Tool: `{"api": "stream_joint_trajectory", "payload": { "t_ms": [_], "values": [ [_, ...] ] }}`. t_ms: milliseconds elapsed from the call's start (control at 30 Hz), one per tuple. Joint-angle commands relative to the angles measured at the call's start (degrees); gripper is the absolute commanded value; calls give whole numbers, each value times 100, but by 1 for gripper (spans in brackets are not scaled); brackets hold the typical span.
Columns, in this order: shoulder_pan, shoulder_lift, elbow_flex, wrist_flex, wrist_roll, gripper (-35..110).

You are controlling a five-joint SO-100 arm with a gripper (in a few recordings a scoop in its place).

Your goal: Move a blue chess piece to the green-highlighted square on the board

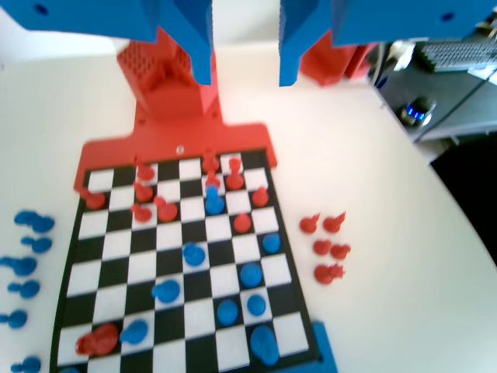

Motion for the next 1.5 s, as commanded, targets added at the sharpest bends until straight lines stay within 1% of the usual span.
{"api": "stream_joint_trajectory", "payload": {
  "t_ms": [0,400,633,967,1200,1333,1467],
  "values": [
    [97,1020,70,193,-123,9],
    [-123,2698,633,668,-176,4],
    [-281,3727,1099,870,-396,2],
    [-861,5098,1670,1336,-589,1],
    [-1274,5906,2259,1688,-510,1],
    [-1485,6231,2707,1608,-492,1],
    [-1556,6434,3146,1248,-439,1]
  ]
}}
